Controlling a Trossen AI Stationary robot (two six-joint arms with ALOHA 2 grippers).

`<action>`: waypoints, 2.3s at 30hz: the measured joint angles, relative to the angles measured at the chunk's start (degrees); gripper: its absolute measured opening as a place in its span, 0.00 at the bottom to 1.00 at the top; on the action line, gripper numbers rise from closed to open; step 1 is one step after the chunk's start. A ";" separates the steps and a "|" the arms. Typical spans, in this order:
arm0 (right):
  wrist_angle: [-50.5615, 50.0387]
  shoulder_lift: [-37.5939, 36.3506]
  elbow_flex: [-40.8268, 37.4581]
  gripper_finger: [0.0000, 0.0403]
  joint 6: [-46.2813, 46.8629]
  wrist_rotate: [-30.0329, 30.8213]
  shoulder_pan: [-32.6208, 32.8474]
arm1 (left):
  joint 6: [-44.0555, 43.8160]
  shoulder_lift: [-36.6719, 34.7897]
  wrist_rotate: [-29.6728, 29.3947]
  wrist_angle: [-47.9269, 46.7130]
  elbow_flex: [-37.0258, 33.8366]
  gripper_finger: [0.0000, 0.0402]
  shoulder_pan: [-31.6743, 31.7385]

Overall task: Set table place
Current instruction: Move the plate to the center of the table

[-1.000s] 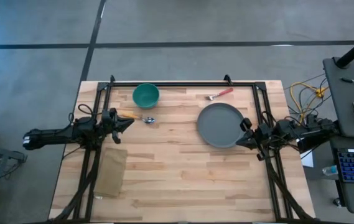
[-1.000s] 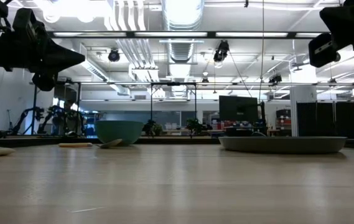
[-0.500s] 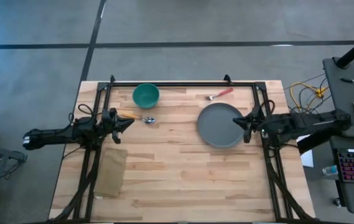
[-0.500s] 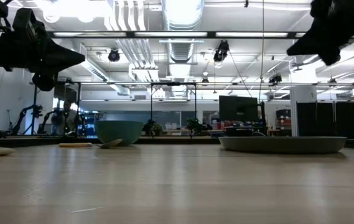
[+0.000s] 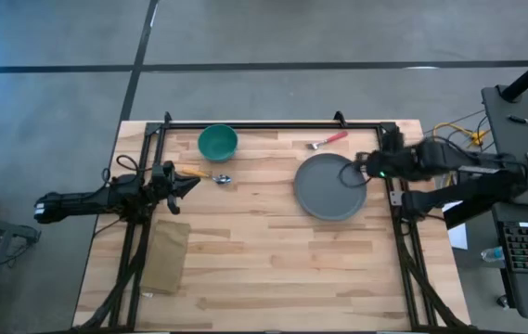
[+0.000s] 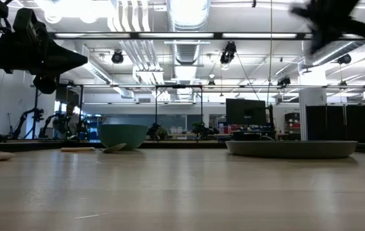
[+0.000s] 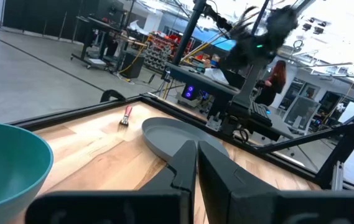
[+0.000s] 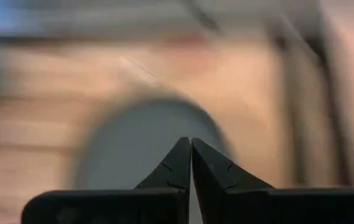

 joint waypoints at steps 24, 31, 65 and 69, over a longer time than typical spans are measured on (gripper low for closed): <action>18.94 1.85 0.04 0.02 -30.42 -22.91 -16.42 | -14.85 -0.74 -2.91 15.80 0.00 0.00 0.00; 25.51 2.28 -0.19 0.02 -31.12 -14.66 -15.19 | -15.18 -0.79 -1.95 21.18 0.00 0.00 -0.07; 29.23 39.66 -0.41 0.44 -88.23 -28.73 -45.22 | -22.51 9.52 -0.64 21.00 0.17 0.00 -0.09; 30.06 43.73 -0.42 0.42 -90.55 -28.83 -46.80 | -22.51 9.97 -0.73 20.95 0.17 0.00 -0.09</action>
